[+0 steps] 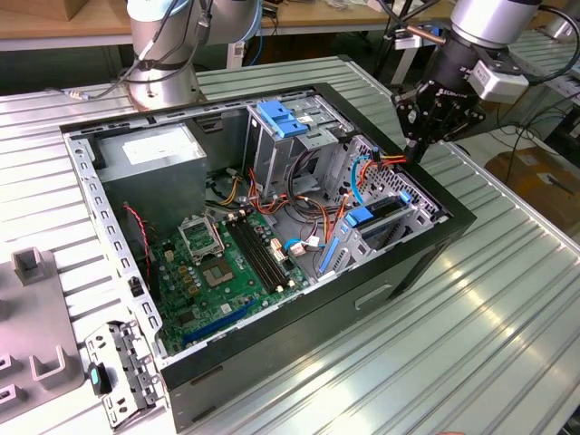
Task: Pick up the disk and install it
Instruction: 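Insert the first disk wire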
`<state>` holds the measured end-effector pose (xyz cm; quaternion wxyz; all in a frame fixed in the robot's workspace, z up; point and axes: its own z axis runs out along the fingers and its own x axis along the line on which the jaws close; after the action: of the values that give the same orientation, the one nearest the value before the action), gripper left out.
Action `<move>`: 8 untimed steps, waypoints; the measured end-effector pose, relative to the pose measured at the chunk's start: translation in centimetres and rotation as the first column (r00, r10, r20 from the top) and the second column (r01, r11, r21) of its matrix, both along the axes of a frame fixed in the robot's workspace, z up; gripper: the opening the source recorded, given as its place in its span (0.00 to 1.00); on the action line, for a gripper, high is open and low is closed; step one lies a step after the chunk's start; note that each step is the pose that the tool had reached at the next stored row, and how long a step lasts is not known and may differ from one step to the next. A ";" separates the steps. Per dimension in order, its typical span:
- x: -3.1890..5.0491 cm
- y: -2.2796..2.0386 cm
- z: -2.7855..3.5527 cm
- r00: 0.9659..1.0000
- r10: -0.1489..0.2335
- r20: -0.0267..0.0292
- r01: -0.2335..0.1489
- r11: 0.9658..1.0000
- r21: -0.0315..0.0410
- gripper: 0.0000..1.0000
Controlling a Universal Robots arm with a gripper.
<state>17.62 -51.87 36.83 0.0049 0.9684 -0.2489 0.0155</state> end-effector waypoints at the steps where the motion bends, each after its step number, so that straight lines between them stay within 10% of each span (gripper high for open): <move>1: 0.00 0.00 0.04 1.000 0.000 0.000 0.000 1.000 0.000 0.16; 8: -0.01 0.00 0.09 1.000 0.000 0.000 0.000 1.000 0.000 0.16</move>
<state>17.61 -51.87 36.92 0.0050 0.9684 -0.2489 0.0156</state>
